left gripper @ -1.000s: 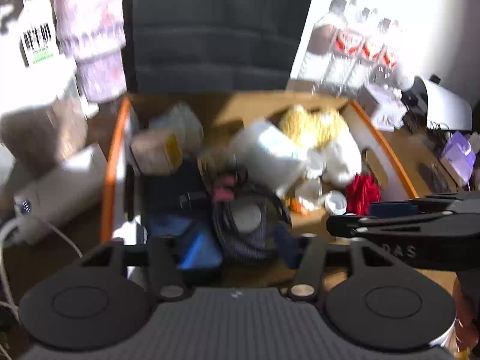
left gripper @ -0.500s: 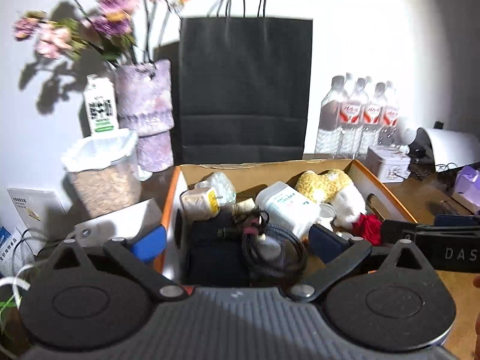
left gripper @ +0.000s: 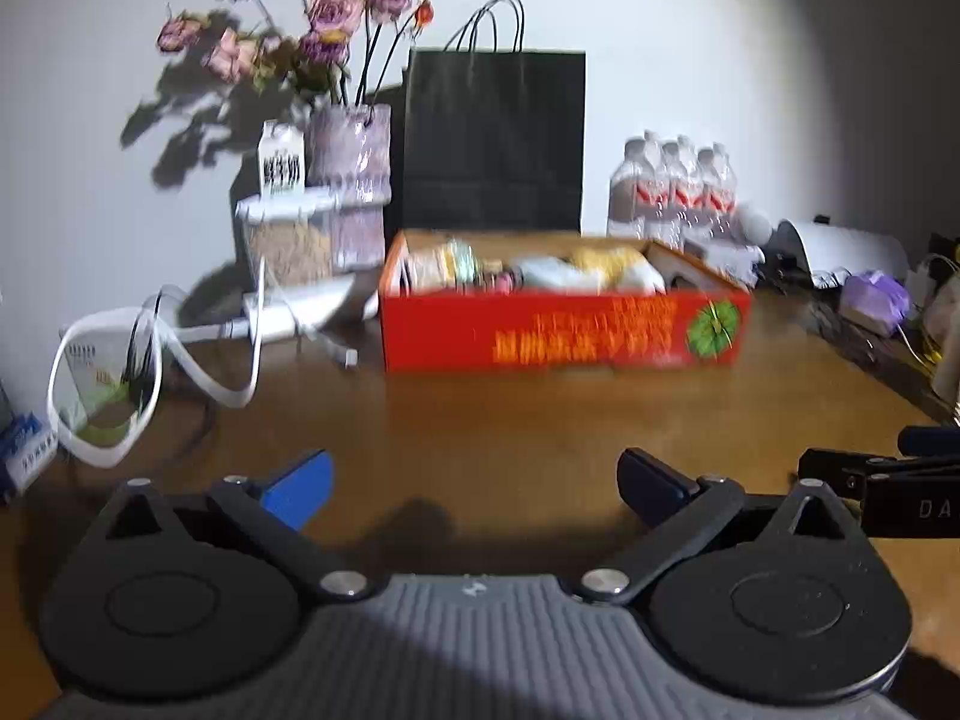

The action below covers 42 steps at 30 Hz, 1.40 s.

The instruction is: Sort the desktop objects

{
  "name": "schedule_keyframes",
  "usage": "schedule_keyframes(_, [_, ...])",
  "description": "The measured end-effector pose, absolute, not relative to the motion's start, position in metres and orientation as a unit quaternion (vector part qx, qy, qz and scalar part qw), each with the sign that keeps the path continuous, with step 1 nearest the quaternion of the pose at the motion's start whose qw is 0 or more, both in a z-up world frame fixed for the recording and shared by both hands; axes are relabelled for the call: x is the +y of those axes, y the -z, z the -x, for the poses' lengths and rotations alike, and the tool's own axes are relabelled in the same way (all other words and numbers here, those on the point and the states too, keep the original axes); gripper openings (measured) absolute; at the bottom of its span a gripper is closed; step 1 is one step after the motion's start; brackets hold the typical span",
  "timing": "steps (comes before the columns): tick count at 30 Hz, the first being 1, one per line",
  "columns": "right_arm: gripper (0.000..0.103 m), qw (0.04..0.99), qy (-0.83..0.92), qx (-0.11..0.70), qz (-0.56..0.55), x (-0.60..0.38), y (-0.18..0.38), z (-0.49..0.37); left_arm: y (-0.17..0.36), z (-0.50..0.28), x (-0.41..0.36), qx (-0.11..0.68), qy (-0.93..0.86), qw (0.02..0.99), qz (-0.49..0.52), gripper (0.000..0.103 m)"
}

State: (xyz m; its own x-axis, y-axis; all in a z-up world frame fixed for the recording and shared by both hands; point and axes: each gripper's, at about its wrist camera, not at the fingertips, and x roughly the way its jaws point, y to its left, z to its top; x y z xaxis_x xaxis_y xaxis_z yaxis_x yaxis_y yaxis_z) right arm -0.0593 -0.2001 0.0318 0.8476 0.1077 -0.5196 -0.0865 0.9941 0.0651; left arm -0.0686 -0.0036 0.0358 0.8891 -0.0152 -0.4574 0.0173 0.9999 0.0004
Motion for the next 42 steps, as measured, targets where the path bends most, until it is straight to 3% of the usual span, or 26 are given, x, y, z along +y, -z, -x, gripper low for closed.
schedule_keyframes(7, [0.103,0.964,-0.06,0.258,-0.02,-0.196,-0.027,0.097,-0.023,0.1,-0.001,0.239,0.032,0.97,-0.036,0.103])
schedule_keyframes(14, [0.103,0.953,-0.045,0.298,0.017,-0.17,-0.013,0.065,-0.012,0.067,0.001,0.288,0.055,0.956,0.013,0.103])
schedule_keyframes(25, [0.103,0.938,-0.044,0.344,0.009,-0.168,-0.003,0.015,0.005,0.023,-0.006,0.337,0.019,0.941,-0.001,0.103])
schedule_keyframes(42, [0.103,0.938,-0.025,0.346,0.0,-0.174,-0.003,-0.008,0.006,-0.002,-0.01,0.343,0.022,0.939,-0.012,0.103])
